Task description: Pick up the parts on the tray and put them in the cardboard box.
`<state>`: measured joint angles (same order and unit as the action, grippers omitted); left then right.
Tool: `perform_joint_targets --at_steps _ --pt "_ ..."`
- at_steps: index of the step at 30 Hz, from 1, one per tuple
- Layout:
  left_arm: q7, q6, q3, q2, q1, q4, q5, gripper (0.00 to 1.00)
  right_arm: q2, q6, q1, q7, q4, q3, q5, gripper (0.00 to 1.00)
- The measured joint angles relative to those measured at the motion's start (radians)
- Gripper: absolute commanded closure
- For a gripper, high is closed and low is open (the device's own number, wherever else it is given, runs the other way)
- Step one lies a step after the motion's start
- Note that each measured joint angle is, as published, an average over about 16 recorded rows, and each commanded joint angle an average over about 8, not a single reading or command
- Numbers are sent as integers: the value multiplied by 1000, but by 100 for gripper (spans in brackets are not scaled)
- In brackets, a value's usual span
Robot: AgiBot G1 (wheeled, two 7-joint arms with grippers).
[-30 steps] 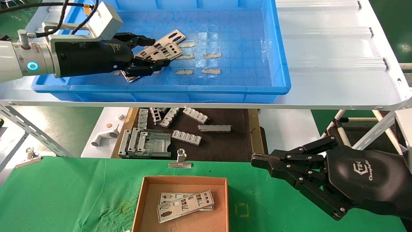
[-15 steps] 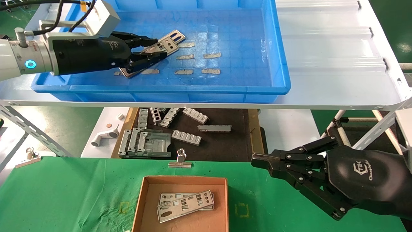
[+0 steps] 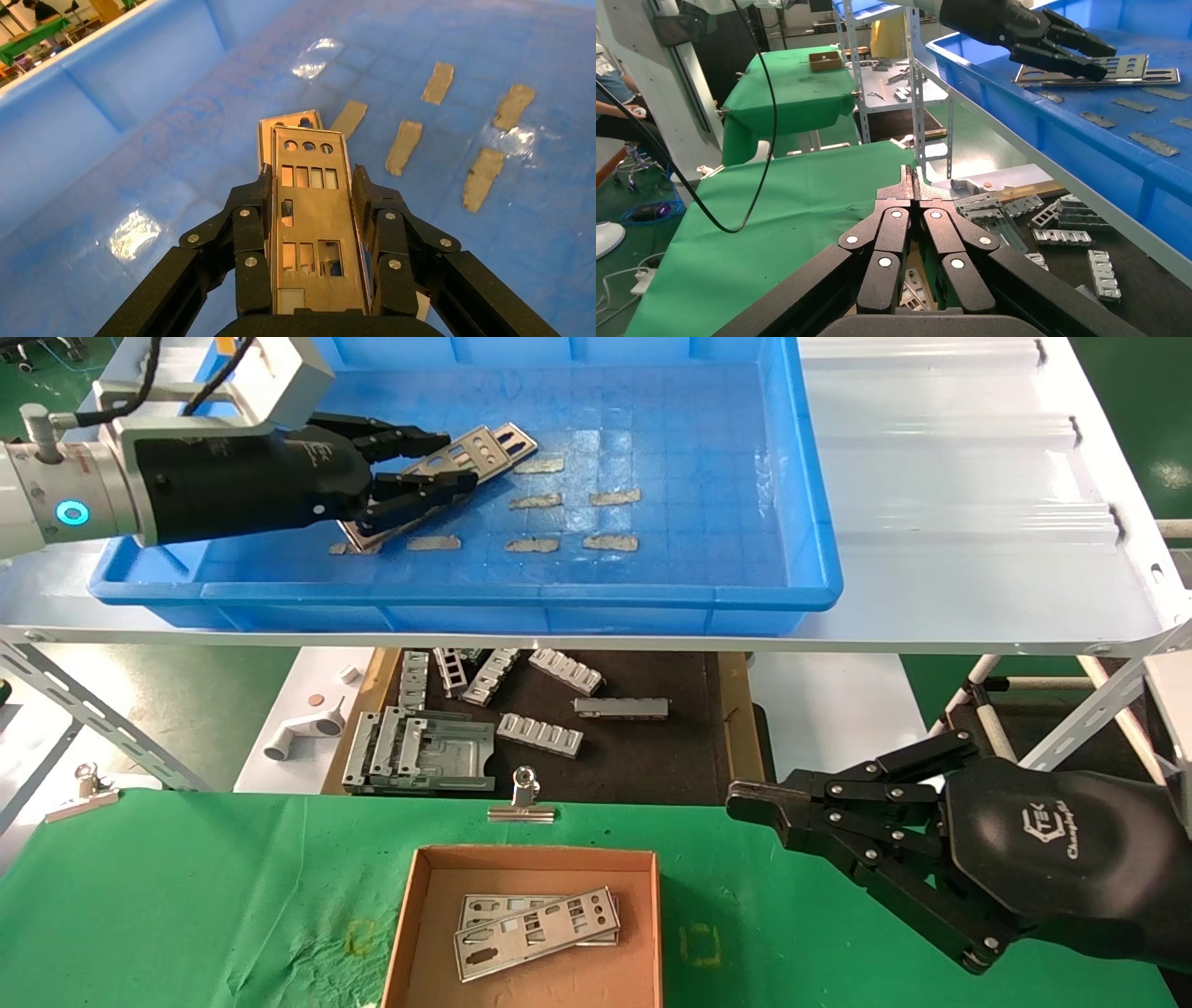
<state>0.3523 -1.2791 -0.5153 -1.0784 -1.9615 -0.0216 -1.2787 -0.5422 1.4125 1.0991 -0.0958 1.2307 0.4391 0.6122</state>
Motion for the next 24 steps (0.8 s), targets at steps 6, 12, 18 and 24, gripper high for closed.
perform_joint_targets --at_steps 6,12,18,24 --pt "-6 -76 13 22 -21 -8 19 100 0 0 0 0 0 0 0 100" --pt "-23 -193 20 59 -51 -30 34 100 0 0 0 0 0 0 0 100" --pt "-72 -291 10 105 -54 -113 63 100 0 0 0 0 0 0 0 100" --pt "-165 -329 -37 180 9 -318 158 100 0 0 0 0 0 0 0 100"
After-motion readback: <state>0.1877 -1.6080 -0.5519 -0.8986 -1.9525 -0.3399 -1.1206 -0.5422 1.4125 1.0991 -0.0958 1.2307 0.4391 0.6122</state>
